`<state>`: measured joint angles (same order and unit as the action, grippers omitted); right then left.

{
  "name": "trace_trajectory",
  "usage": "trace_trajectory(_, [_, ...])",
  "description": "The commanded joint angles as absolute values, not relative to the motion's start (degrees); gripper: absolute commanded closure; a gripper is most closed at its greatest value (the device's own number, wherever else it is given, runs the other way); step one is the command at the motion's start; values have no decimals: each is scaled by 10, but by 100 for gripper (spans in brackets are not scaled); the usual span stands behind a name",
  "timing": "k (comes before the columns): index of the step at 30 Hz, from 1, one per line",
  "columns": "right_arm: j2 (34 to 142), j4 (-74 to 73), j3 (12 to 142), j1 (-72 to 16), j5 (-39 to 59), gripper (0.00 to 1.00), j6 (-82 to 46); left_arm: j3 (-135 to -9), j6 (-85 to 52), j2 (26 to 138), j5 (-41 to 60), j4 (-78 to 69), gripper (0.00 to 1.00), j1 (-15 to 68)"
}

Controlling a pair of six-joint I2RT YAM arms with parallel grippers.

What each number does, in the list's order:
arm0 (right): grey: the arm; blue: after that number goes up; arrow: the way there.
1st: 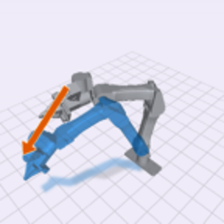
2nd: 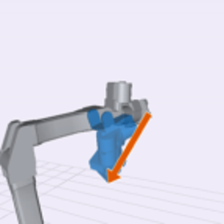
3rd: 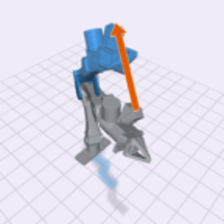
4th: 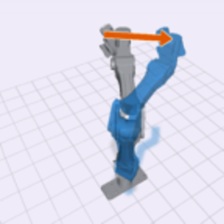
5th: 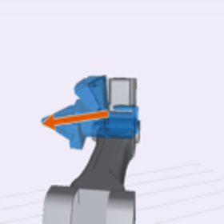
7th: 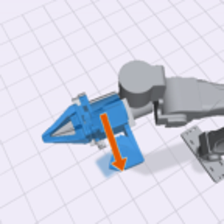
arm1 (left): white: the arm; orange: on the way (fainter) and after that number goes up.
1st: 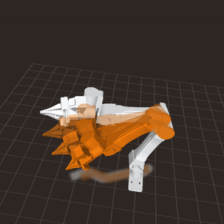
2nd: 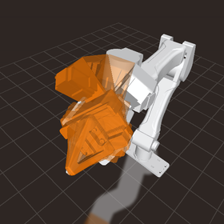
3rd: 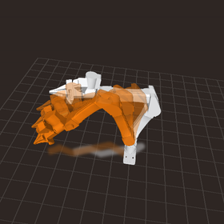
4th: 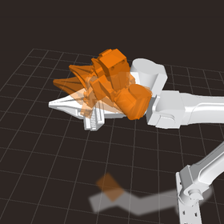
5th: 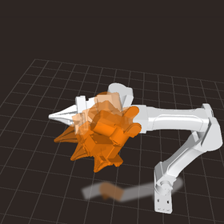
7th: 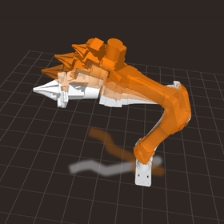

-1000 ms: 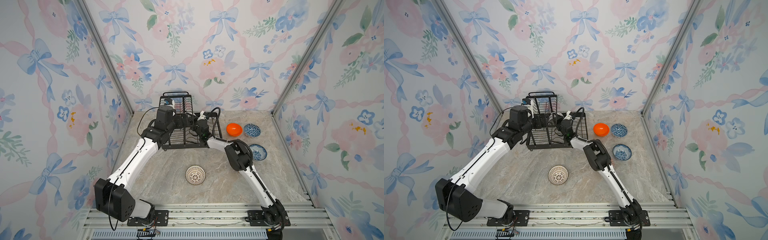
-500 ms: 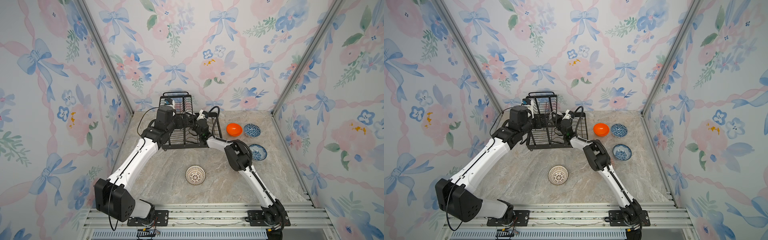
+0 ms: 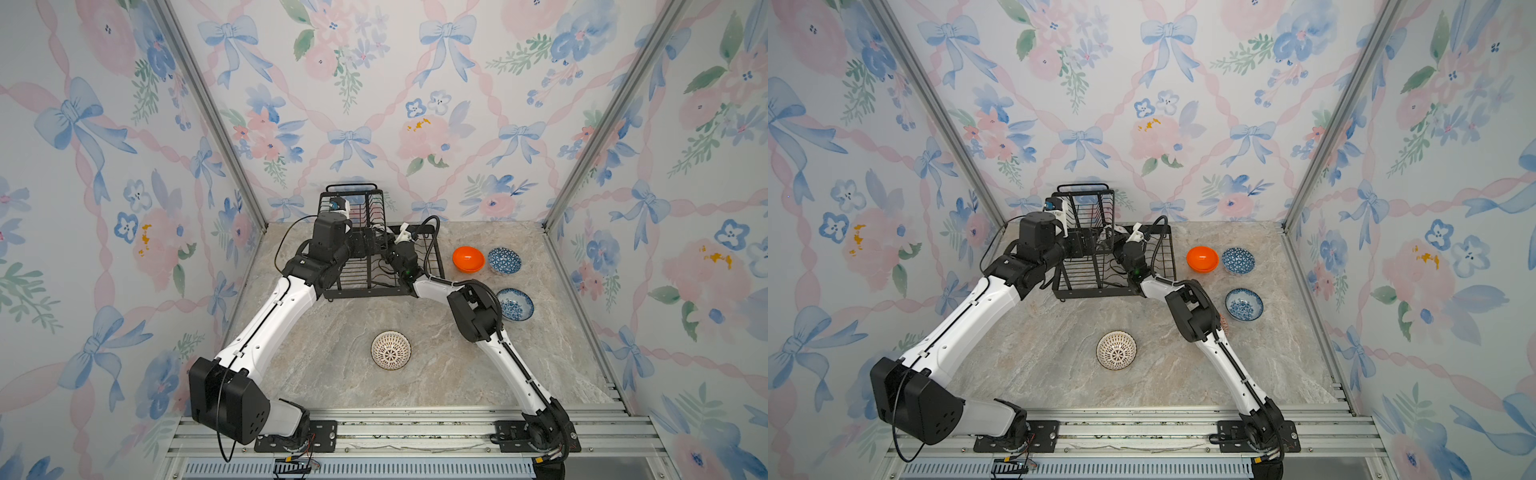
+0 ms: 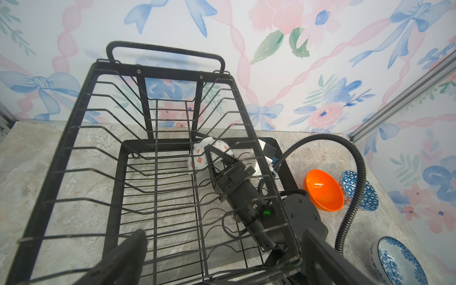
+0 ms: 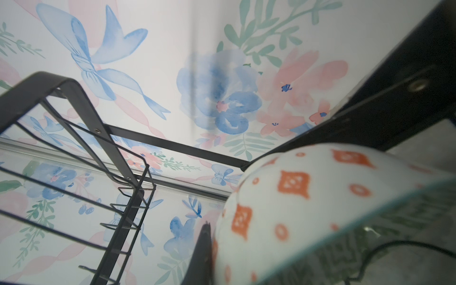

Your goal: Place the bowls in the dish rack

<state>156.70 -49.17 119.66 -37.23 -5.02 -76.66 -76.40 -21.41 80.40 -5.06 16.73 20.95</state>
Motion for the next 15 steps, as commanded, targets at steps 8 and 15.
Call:
trace_trajectory(8, [1529, -496, 1150, -376, -90, 100, -776, -758, -216, 805, -46, 183, 2, 206])
trace_trajectory(15, [1517, -464, 1137, -380, -108, 100, -799, -762, -219, 809, -45, 183, 2, 206])
